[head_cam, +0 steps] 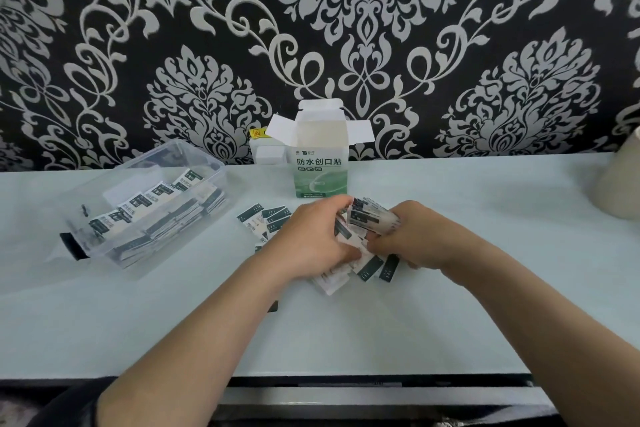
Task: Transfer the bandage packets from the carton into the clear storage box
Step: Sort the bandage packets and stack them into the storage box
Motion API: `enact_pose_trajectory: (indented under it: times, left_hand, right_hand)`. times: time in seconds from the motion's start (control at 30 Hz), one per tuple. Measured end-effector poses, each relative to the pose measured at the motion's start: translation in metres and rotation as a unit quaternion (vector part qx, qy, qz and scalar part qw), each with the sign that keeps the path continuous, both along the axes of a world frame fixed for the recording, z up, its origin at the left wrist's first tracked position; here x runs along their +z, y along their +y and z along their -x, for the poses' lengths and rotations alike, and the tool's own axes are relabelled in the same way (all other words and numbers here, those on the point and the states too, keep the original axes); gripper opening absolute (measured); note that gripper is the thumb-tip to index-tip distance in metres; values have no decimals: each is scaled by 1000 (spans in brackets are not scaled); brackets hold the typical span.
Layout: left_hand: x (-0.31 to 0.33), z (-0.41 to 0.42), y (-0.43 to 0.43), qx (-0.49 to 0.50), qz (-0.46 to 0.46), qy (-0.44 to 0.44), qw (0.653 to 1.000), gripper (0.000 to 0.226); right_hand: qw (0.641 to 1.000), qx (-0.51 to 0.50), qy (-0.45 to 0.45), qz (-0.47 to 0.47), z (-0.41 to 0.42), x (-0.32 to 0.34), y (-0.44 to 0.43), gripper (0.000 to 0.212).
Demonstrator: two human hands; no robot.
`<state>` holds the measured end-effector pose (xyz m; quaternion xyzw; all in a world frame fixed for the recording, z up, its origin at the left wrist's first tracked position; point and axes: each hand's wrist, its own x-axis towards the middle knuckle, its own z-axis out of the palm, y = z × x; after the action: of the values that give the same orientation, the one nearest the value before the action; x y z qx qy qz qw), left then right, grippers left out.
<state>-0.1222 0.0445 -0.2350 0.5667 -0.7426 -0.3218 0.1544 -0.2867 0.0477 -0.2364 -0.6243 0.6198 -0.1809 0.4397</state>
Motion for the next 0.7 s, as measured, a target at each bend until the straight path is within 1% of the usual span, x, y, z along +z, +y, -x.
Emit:
enact_pose_trajectory:
  times: [0.07, 0.13, 0.2, 0.27, 0.33, 0.4, 0.47, 0.63, 0.7]
  left_hand:
    - [4, -8, -3, 24, -29, 93, 995, 56]
    - [14, -20, -4, 38, -42, 143, 988, 52]
    - [28, -34, -5, 33, -56, 188, 980, 50]
    - [39, -45, -3, 22, -69, 243, 967, 50]
    - [45, -51, 0, 19, -58, 276, 959, 49]
    - [46, -50, 3, 24, -21, 271, 962, 47]
    - [43, -47, 5, 30, 32, 233, 971, 46]
    - [35, -43, 9, 41, 134, 188, 972, 52]
    - [34, -45, 10, 50, 157, 192, 967, 55]
  right_hand:
    - [999, -2, -49, -19, 1, 5, 1, 15]
    - [992, -18, -122, -37, 1, 12, 0, 19]
    - [974, -53, -209, -65, -1, 20, -1, 25]
    - [950, -76, -285, -108, -6, 28, 0, 31]
    - [930, -54, -329, -154, -15, 30, 3, 38]
    - [916, -22, -353, -189, -26, 30, 8, 43]
    - [902, -4, -376, -213, -39, 30, 13, 41]
    - [898, 17, -377, -226, -55, 29, 17, 35]
    - [897, 16, -376, -234, -59, 27, 16, 39]
